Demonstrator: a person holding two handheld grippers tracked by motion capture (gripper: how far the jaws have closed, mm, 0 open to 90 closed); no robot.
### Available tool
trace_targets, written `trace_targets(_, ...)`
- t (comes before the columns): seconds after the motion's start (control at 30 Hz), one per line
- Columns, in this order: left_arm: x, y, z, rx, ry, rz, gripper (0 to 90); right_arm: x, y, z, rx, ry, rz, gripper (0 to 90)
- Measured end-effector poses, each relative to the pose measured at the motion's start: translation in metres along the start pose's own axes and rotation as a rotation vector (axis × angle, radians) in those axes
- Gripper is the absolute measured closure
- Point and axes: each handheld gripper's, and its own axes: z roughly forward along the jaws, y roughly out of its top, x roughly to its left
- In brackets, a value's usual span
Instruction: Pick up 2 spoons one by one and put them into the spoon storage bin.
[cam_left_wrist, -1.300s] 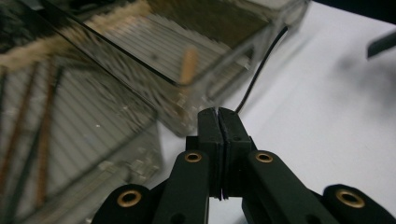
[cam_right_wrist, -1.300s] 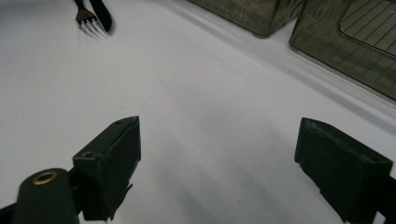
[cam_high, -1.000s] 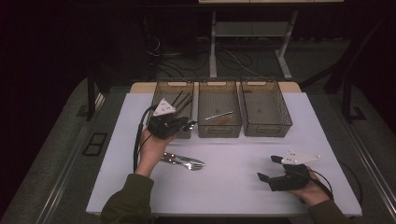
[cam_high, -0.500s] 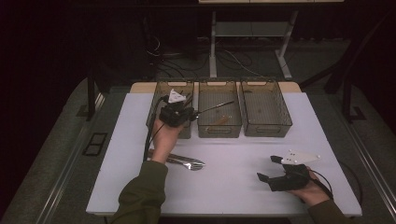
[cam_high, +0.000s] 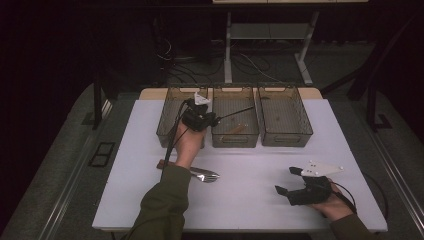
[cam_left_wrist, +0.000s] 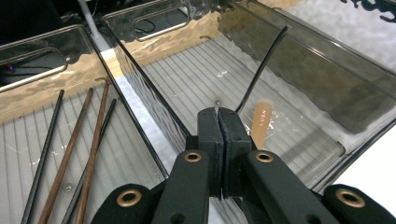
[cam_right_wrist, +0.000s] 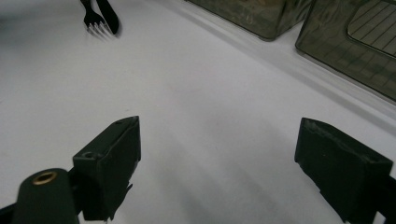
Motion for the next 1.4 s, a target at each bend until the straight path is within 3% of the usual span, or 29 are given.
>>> trace_targets(0.23,0.000,-0.001,0.001,0.009,0.000,-0.005,87.8,0.000,0.000,0.000,0.003,0.000,-0.002,14.5)
trace_targets(0.4,-0.002,-0.001,0.001,-0.003,-0.010,-0.006,75.5,0.001,0.000,0.000,0.003,0.001,-0.001,14.5)
trace_targets(0.67,-0.002,0.000,-0.003,-0.003,-0.047,0.013,68.8,0.001,0.000,0.000,0.004,0.001,-0.002,14.5)
trace_targets(1.1,0.000,-0.011,-0.026,-0.001,-0.141,0.075,50.9,0.001,0.000,0.001,0.009,0.000,-0.004,14.5)
trace_targets(1.2,0.001,-0.016,-0.033,-0.020,-0.173,0.062,45.8,0.001,0.000,0.002,0.010,-0.001,-0.005,14.5)
trace_targets(1.3,0.003,-0.020,-0.040,-0.015,-0.184,0.105,43.4,0.001,0.000,0.002,0.009,-0.001,-0.005,14.5)
trace_targets(1.4,0.003,-0.025,-0.044,-0.029,-0.209,0.106,39.7,0.001,0.000,0.002,0.010,-0.001,-0.005,14.5)
